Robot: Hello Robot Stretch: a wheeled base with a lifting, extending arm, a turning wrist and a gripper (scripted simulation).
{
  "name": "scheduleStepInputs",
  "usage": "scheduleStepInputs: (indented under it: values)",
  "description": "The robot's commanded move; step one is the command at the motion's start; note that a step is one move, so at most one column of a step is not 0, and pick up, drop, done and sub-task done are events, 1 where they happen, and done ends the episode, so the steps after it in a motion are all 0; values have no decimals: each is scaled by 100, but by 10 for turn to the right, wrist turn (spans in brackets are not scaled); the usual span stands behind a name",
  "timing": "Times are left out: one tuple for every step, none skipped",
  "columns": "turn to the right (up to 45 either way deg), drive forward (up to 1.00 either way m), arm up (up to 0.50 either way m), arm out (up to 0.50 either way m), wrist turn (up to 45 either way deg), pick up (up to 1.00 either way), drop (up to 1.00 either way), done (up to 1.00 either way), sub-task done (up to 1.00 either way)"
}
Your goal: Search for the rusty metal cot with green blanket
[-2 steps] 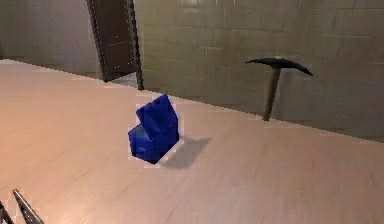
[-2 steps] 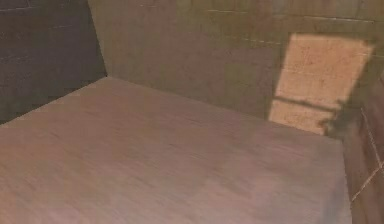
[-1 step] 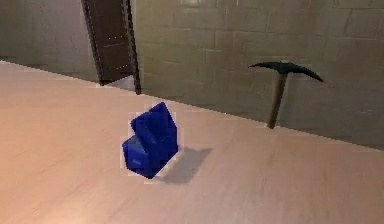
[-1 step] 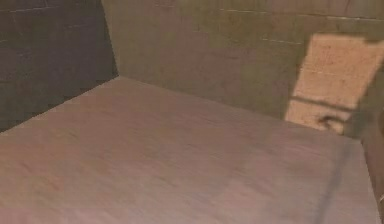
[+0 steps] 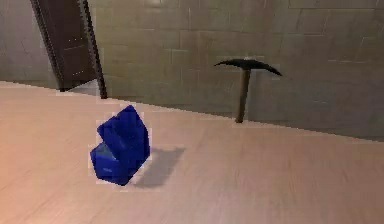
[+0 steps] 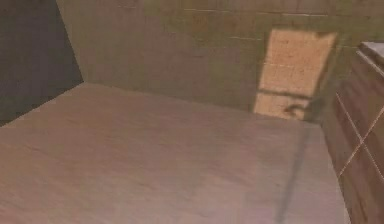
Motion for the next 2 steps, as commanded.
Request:
scheduleStepInputs:
  values:
    - [0,100,0,0,0,0,0,0,0]
    - [0,85,0,0,0,0,0,0,0]
